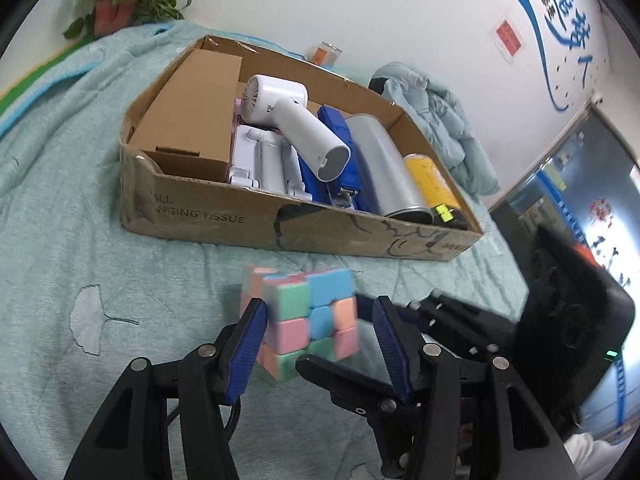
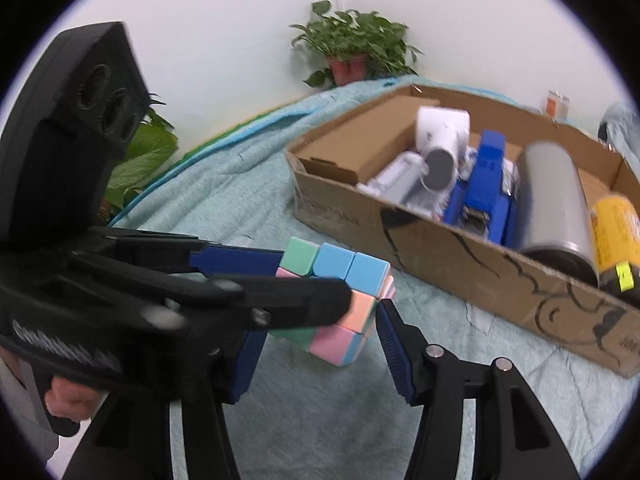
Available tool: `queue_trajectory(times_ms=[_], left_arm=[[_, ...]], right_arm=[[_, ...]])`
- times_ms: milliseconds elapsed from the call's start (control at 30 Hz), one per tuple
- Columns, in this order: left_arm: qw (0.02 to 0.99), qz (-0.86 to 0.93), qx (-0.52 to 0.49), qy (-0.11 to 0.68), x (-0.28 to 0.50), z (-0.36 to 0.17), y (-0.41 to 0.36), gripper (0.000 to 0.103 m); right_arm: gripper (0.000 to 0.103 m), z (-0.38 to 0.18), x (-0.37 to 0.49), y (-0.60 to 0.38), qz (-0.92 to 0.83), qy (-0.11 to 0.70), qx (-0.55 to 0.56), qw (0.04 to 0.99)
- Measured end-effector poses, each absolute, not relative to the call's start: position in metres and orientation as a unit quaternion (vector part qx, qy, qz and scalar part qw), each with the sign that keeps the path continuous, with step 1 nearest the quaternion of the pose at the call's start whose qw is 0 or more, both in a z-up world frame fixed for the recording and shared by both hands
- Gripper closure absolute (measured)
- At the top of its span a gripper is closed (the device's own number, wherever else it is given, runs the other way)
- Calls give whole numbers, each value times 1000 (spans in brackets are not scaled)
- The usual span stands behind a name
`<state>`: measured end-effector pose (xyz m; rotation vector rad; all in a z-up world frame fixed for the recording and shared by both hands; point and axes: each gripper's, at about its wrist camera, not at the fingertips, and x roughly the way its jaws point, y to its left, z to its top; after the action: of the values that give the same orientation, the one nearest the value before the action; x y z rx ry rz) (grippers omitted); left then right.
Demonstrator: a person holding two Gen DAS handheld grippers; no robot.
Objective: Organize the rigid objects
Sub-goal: 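Carry the cube into the box beside the silver cylinder and release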
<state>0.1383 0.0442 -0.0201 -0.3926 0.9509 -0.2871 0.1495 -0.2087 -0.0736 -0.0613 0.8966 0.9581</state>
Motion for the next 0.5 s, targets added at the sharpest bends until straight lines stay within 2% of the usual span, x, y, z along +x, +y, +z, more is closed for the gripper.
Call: queue_trajectory(times_ms=[100,300,500], left_arm=[[860,-122,-204,452,141,-25,56,47],[841,-112,-227,479,160,-49,66,47],[839,-121,-235,476,174,-55,65,49]], right_arm=[[49,-83,153,-214,438,428,-21,790],[49,-94,170,-213,444,449,16,776],[47,-101,170,-192,441,442,-9,781]])
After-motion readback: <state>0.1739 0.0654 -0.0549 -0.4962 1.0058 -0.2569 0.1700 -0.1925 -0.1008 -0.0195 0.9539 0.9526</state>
